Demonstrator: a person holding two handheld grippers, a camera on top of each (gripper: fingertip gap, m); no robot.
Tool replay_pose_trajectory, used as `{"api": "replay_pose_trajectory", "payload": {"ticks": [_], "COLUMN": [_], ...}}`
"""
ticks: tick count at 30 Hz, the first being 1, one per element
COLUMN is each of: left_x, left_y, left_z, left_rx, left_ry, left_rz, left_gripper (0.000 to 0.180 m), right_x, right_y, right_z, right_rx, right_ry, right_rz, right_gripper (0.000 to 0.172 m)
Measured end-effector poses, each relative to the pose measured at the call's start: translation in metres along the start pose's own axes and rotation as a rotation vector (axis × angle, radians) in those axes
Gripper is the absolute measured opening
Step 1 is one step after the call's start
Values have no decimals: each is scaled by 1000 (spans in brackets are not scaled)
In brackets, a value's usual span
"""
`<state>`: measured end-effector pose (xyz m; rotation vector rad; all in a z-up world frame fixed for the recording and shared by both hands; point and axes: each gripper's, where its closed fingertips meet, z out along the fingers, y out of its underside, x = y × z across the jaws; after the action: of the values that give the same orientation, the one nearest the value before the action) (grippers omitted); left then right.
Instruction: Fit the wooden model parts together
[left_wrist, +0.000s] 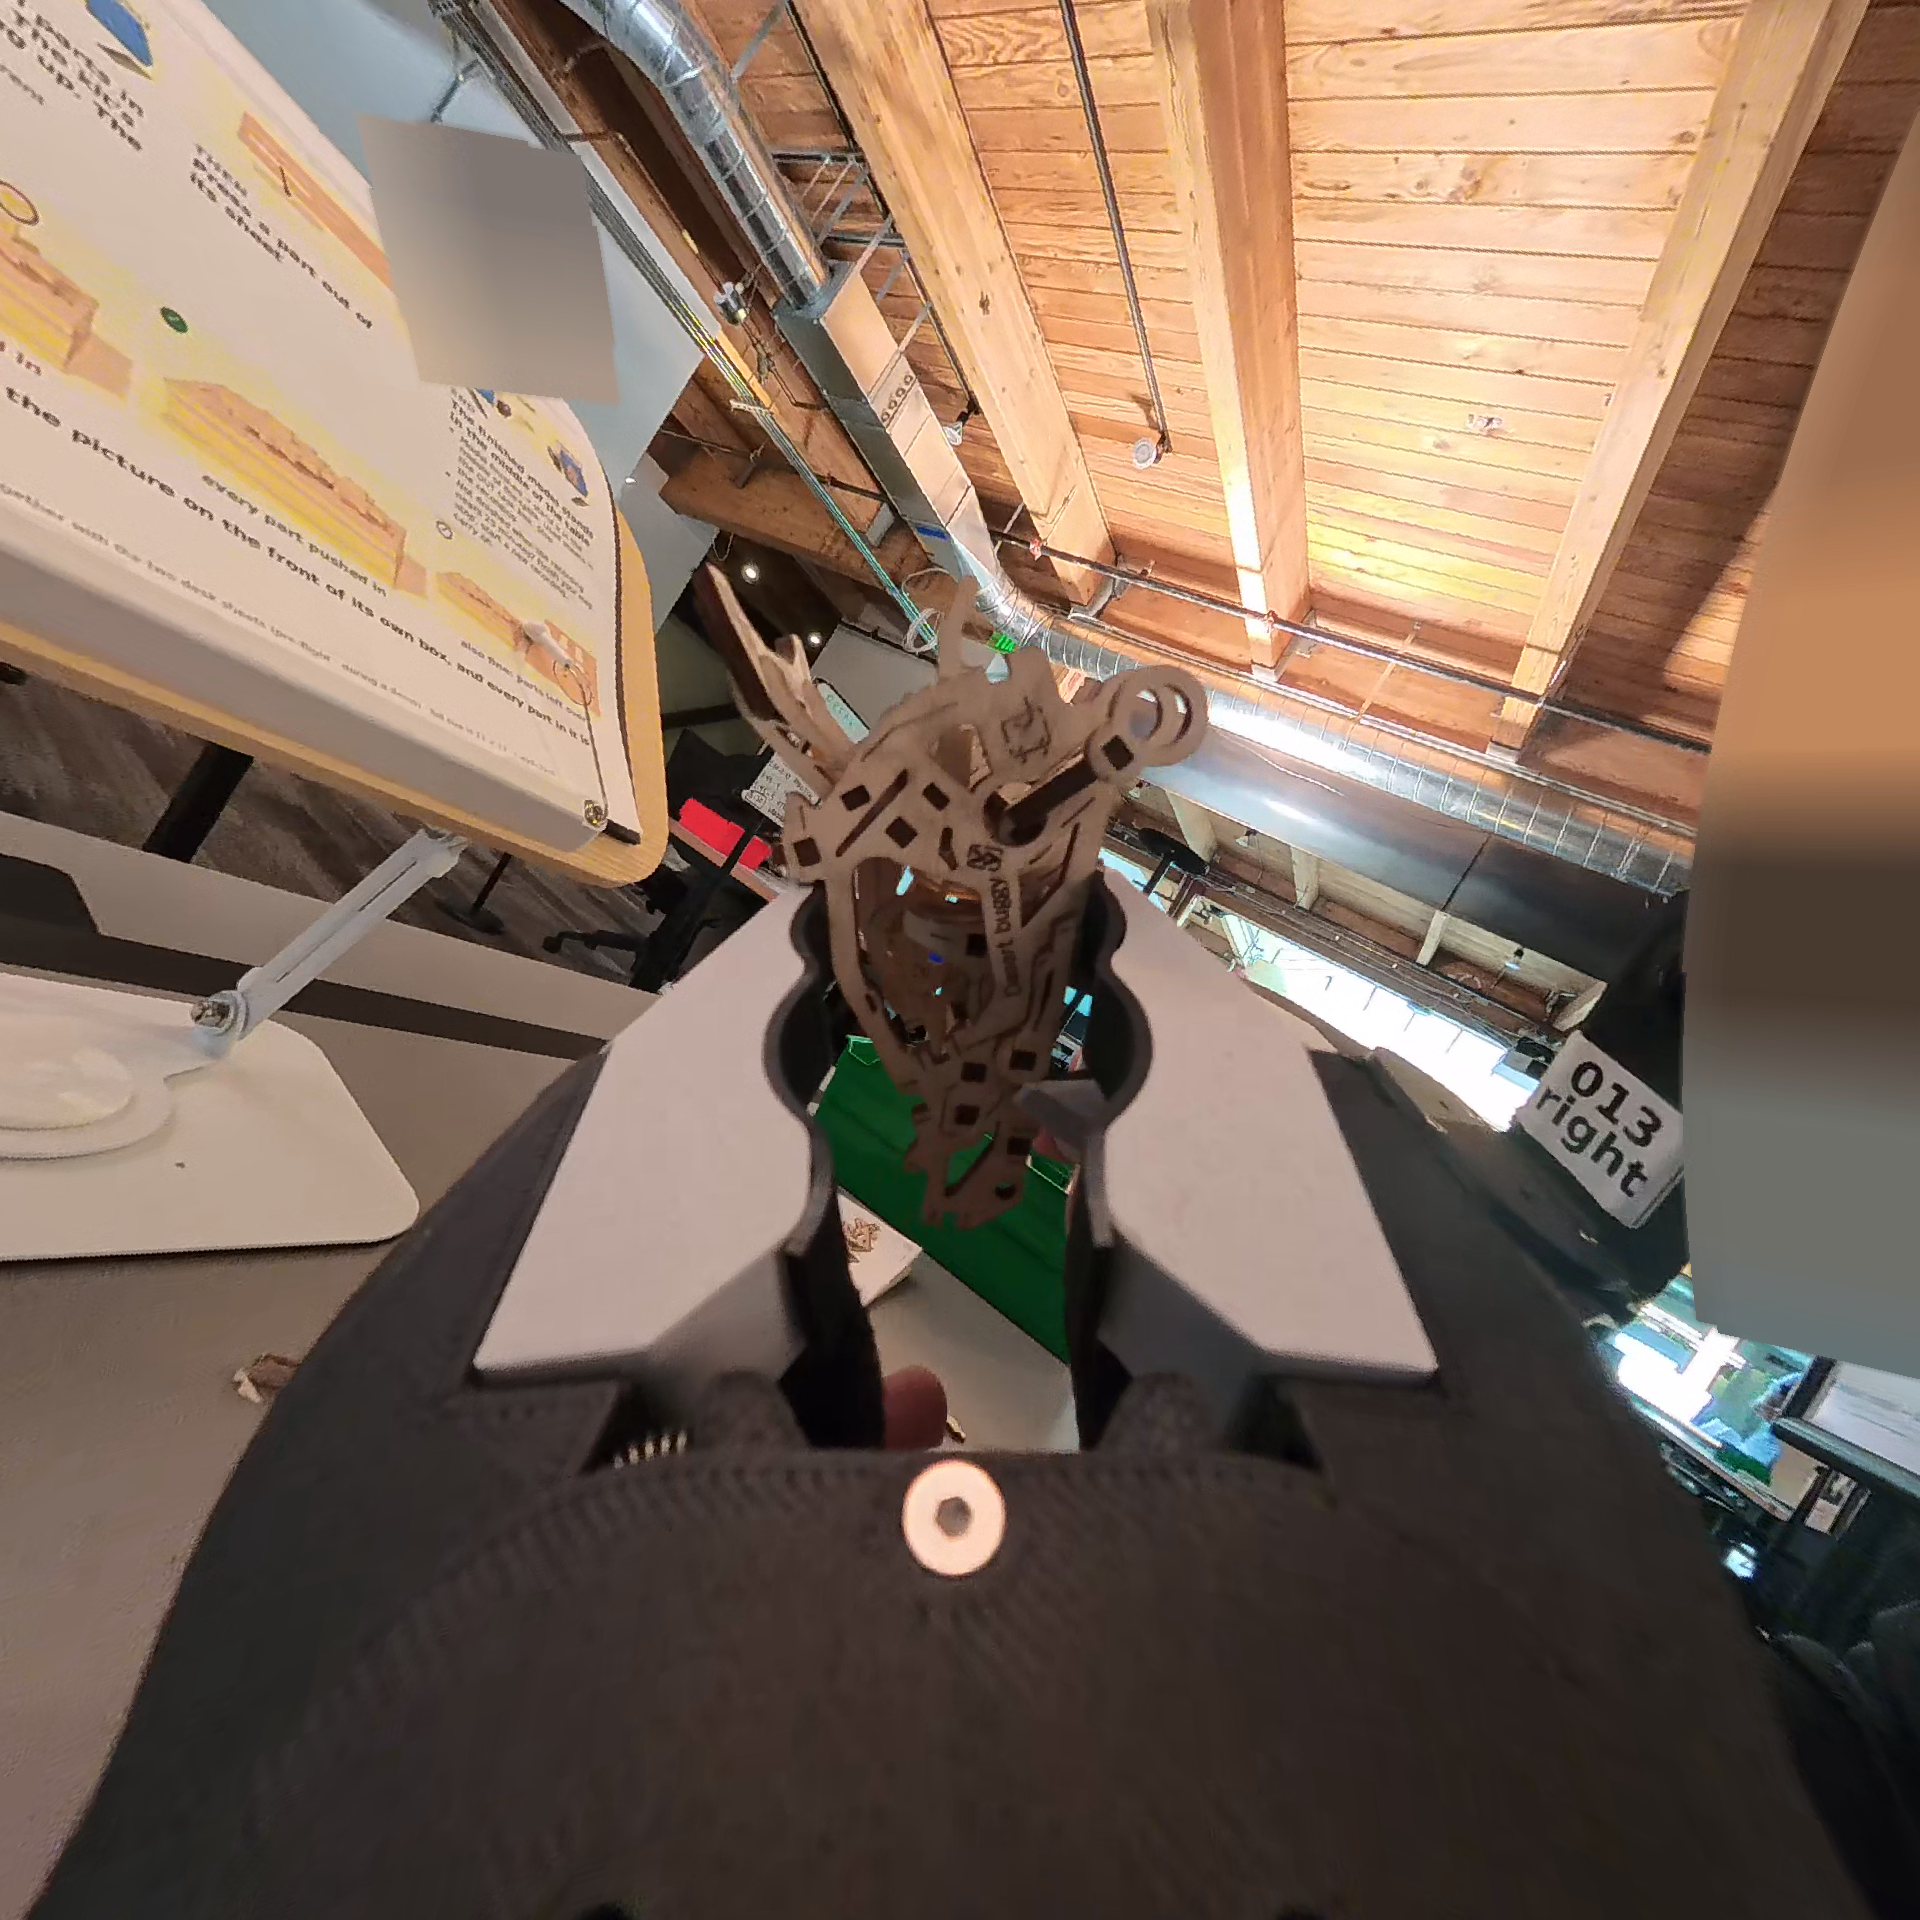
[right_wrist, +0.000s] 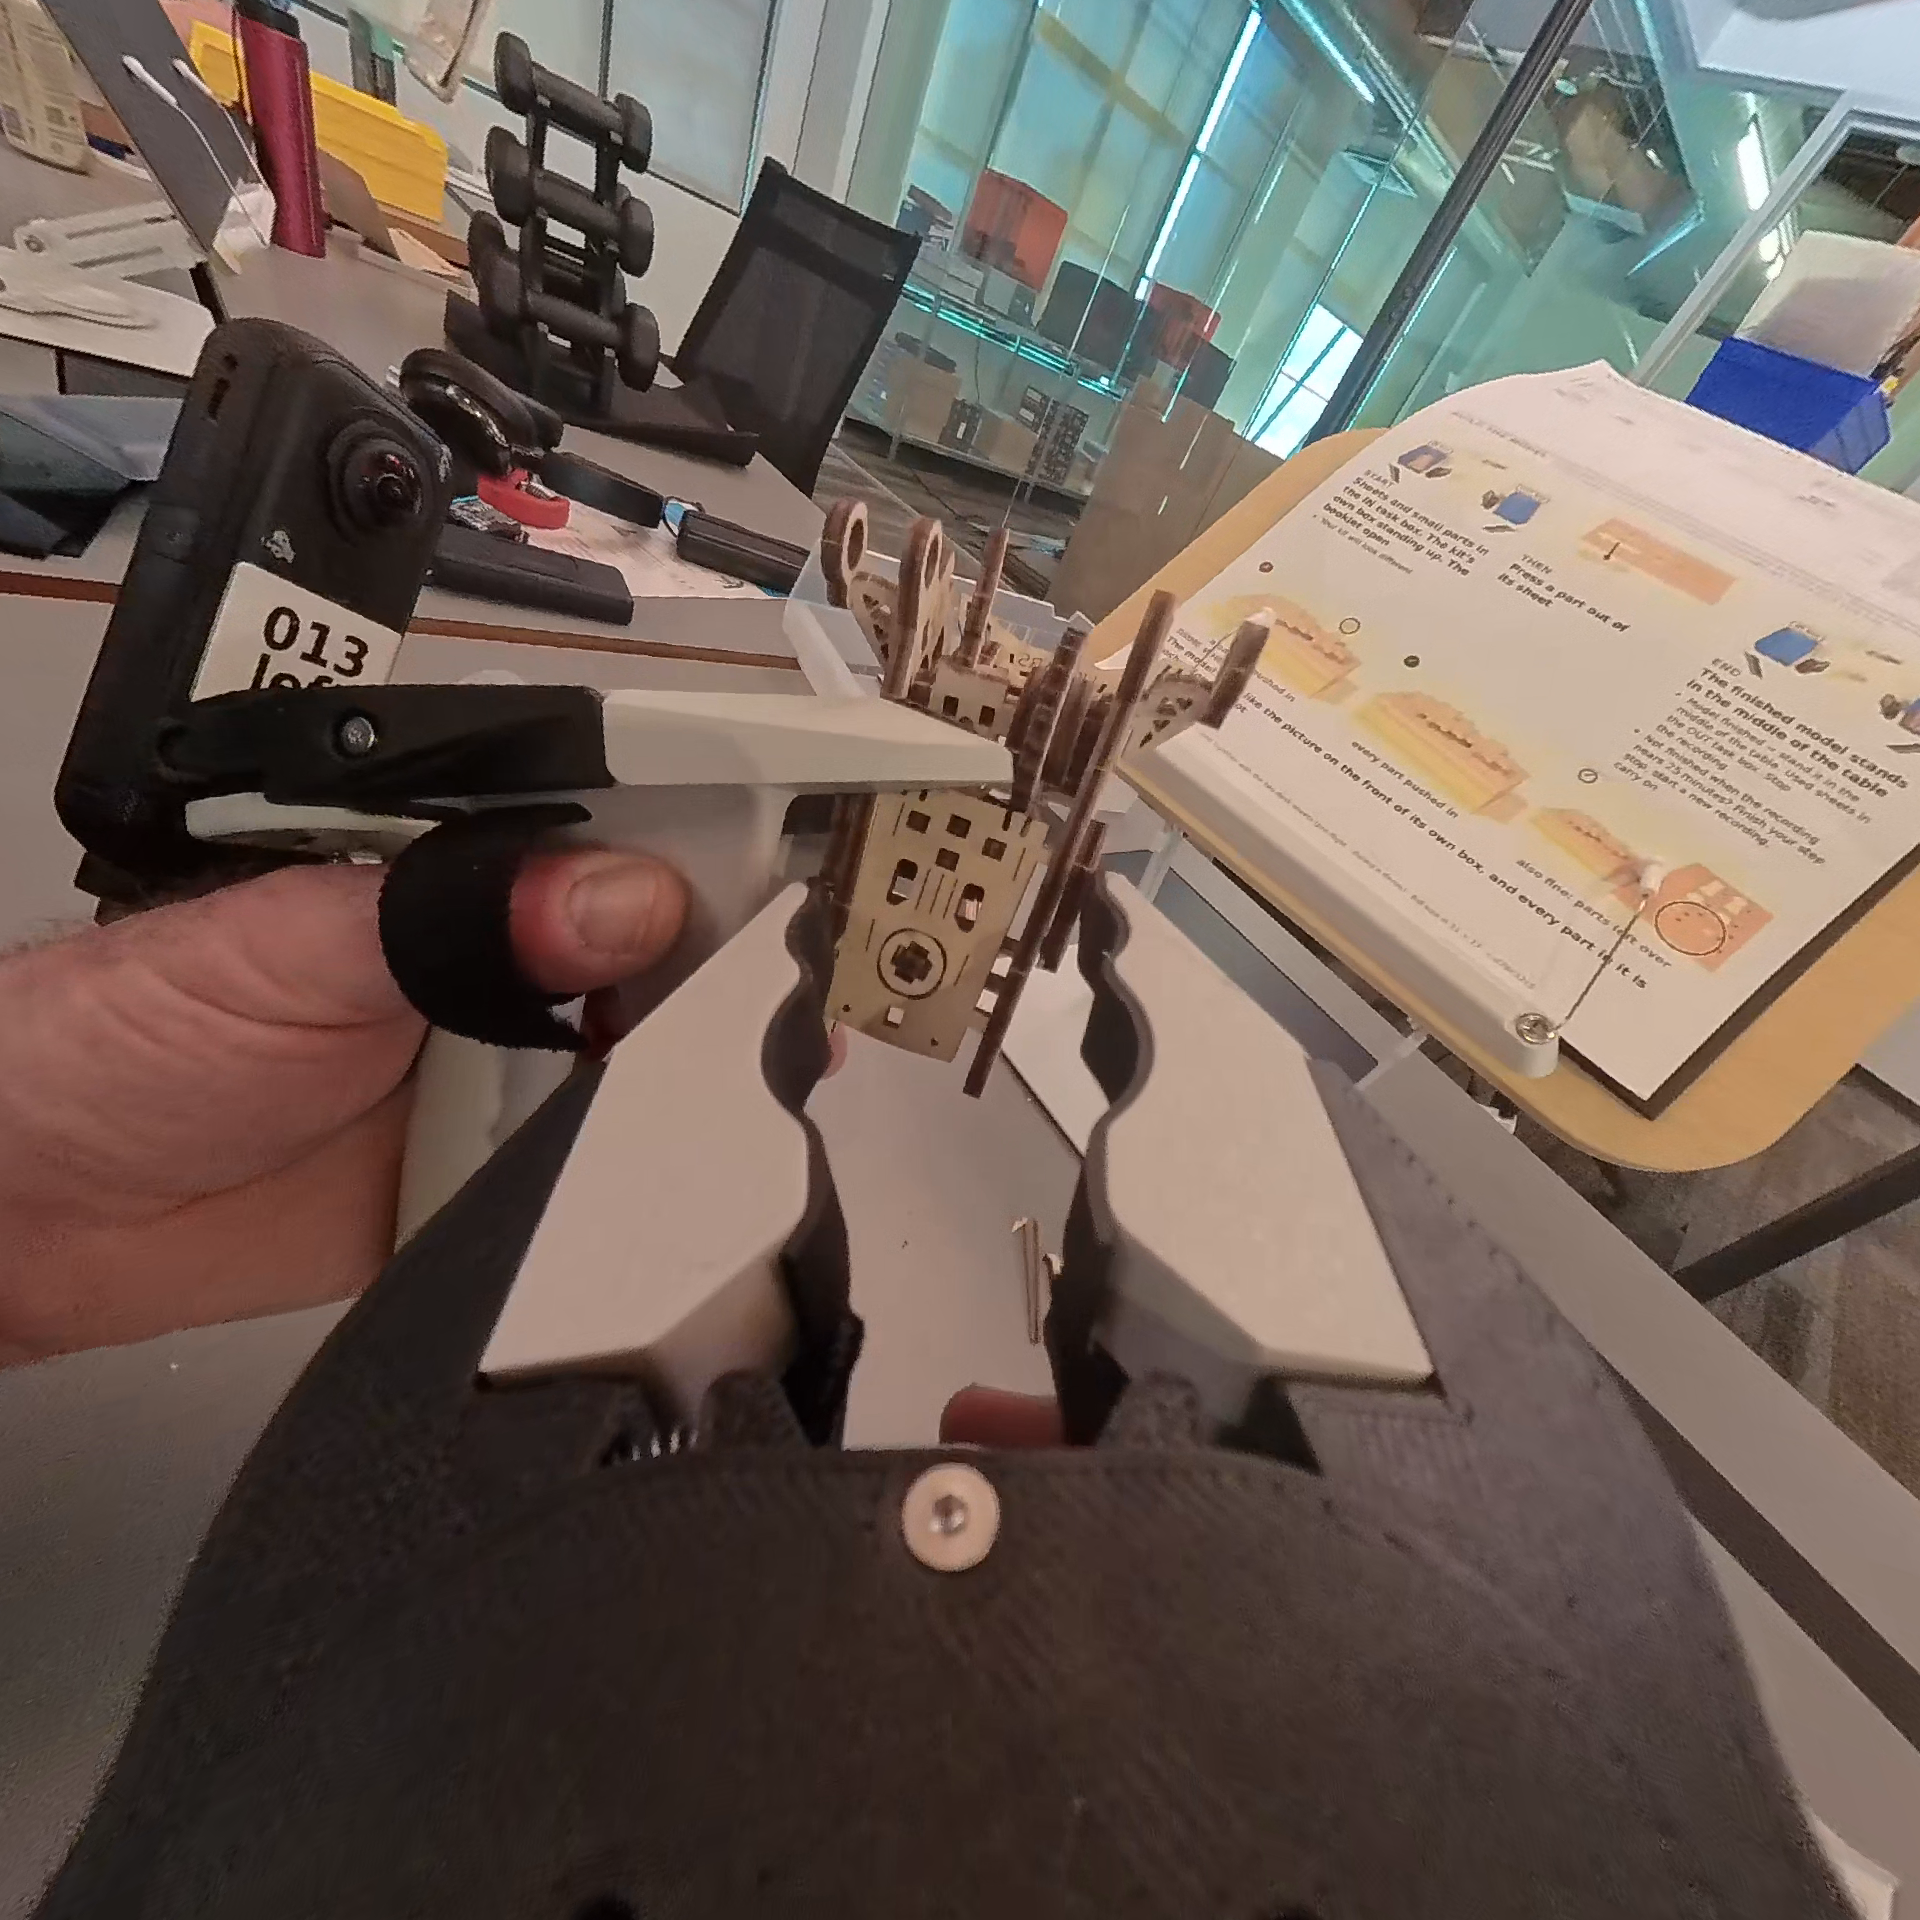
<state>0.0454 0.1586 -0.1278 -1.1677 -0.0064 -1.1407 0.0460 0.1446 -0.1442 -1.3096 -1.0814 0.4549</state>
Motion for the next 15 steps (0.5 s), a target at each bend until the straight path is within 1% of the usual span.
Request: {"api": "replay_pose_trajectory", "payload": {"ticks": [1,7,15], "left_x": [0,-6,-13], "left_y": [0,2,4], "left_z": [0,-1,-2], "left_rx": [0,9,43], "left_ry": [-3,-14,3], "left_rz": [5,-19,-136], "left_gripper": [45,45,44], "right_x": [0,0,0], "right_y": [0,5,9], "right_z": [0,4,6], "right_rx": [-2,-11,-39], "right_ry": [-2,-12,-7], "right_rz": [-4,2,-39], "right_gripper": [45,45,48]}}
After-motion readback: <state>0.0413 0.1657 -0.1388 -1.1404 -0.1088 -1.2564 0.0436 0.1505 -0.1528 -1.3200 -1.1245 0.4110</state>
